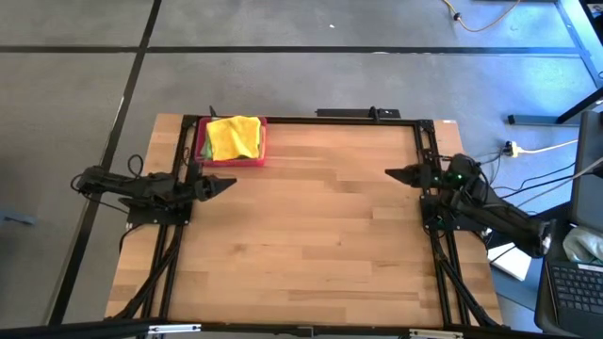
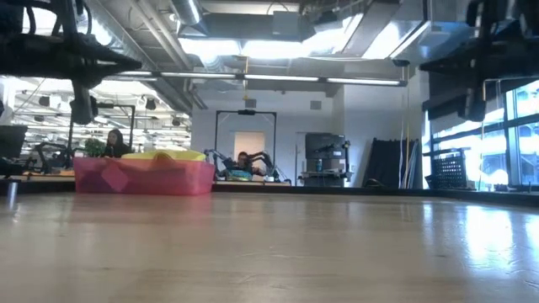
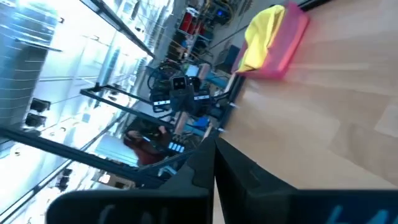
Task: Fold microfiber towels
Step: Return to Home Position
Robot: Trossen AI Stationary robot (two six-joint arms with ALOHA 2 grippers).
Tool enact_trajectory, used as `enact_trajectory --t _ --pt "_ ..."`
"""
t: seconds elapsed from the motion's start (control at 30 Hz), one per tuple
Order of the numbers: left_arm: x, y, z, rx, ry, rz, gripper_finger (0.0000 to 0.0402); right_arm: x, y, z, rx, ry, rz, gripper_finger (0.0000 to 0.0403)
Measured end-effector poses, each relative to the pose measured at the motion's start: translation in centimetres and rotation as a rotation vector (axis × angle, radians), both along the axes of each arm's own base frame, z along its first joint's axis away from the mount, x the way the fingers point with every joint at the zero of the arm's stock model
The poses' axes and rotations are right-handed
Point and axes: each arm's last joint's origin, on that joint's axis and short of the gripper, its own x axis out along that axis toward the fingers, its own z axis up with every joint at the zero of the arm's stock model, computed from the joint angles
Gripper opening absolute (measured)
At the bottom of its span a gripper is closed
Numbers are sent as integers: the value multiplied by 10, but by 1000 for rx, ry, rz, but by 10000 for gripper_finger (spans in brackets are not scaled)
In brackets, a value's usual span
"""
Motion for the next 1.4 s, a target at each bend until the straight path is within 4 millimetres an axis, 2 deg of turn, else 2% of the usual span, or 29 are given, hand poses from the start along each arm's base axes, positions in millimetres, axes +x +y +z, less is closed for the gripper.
enact_trajectory --t 0.1,0.33,0.5,0.6,0.73,0.87,0.97,1.1,1.23,1.4 --pt "1 -2 3 5 -63 -53 0 -7 4 -3 -8 -9 11 14" --pt "1 -2 0 42 -20 -60 0 -5 4 -14 -78 106 24 15" --pt "1 -2 3 24 -55 -63 0 -3 6 -6 -119 40 -34 11" --pt "2 -3 -3 105 27 -80 0 -2 10 -3 -125 10 0 5" --pt "2 -4 -4 183 53 -117 0 5 16 -15 -82 -1 88 9" --pt "2 -4 -4 203 58 -116 0 13 23 -29 -49 -129 187 8" --pt "2 -4 -4 346 92 -107 0 14 28 -35 -52 -71 240 4" --pt "2 -4 -4 573 146 -92 0 15 31 -38 -197 -44 270 10" --pt "2 -4 -4 720 180 -84 0 15 33 -38 -540 -43 291 18" --pt "2 -4 -4 893 220 -70 0 15 32 -38 -805 -24 268 20"
